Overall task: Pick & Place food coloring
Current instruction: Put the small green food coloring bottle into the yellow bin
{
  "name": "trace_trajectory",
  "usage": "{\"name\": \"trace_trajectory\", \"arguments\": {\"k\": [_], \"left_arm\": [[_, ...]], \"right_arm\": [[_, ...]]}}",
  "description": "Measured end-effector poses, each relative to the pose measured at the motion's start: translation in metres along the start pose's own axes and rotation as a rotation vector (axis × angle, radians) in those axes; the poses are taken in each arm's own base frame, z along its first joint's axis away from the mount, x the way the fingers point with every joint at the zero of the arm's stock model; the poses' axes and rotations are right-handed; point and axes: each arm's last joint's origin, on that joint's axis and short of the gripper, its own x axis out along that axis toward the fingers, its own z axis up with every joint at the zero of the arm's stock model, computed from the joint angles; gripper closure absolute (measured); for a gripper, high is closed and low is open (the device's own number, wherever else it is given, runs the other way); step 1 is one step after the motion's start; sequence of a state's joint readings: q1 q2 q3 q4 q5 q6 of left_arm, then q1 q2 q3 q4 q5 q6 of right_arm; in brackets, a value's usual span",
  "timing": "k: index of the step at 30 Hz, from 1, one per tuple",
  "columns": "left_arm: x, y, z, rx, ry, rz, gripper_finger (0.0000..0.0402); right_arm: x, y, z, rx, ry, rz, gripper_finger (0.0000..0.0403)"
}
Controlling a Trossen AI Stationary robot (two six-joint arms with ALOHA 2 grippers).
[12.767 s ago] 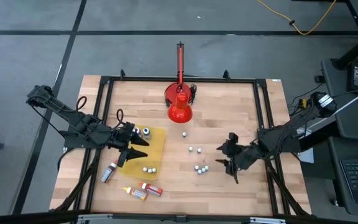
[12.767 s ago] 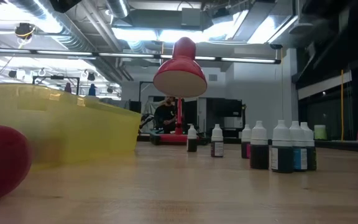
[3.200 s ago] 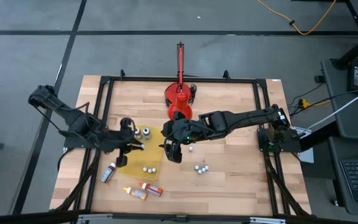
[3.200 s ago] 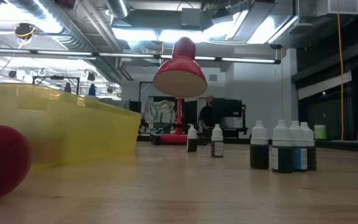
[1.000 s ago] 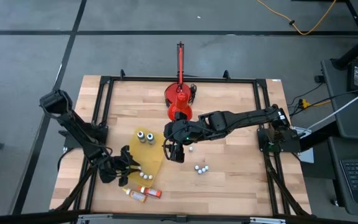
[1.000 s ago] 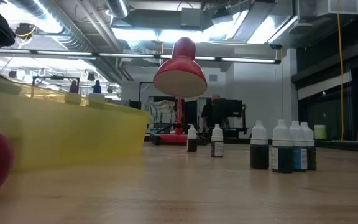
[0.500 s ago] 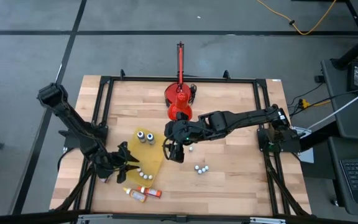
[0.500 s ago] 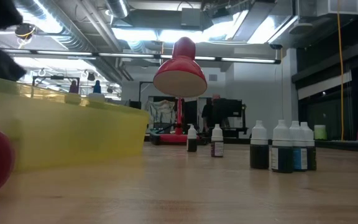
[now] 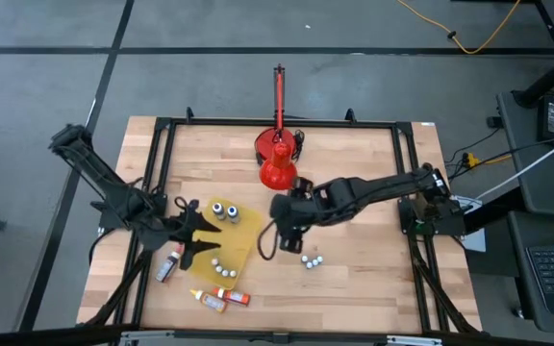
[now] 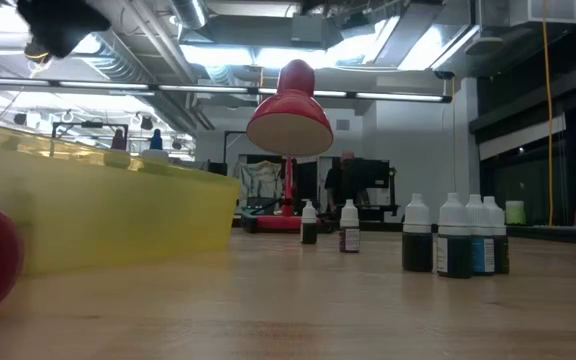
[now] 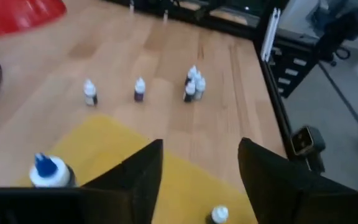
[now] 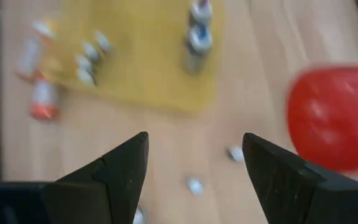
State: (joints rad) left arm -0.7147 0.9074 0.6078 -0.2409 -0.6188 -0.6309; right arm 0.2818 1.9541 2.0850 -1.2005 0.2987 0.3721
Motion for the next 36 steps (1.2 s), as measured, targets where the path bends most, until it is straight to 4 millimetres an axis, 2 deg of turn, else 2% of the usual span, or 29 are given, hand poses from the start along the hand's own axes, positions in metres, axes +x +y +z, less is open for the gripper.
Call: {"name": "trace_trajectory", "arguments": {"k": [5,11,17,20,25,28,33,36], "left_arm": [[-0.002,0.000,0.019,0.031,-0.023,-0.023,0.0167],[-0.002,0.001,0.029,0.014,-0.025,-0.037,0.0165],[0.001,0.005,0.031,-0.048,-0.031,-0.016,0.0165],[0.001,0.006,0.032,-0.055,-0.034,-0.010,0.0165],[0.003,0.008,0.035,-0.079,-0.047,-0.005,0.0166],[0.004,0.008,0.036,-0.089,-0.033,-0.037,0.0166],[0.005,0.007,0.040,-0.115,-0.035,-0.105,0.0166],[0.005,0.006,0.043,-0.159,-0.056,-0.124,0.0166]], "right_arm": [[-0.021,-0.003,-0.023,-0.096,0.110,-0.181,0.0141],[-0.045,-0.021,-0.051,-0.227,0.148,-0.395,0.0141],[-0.049,-0.049,-0.101,-0.256,0.225,-0.441,0.0141],[-0.047,-0.059,-0.128,-0.212,0.225,-0.334,0.0141],[-0.036,-0.062,-0.163,-0.105,0.128,-0.035,0.0141],[-0.023,-0.058,-0.180,-0.142,0.051,0.094,0.0141],[0.008,-0.055,-0.213,-0.288,0.084,0.187,0.0141],[0.028,-0.057,-0.233,-0.247,0.120,0.174,0.0141]]}}
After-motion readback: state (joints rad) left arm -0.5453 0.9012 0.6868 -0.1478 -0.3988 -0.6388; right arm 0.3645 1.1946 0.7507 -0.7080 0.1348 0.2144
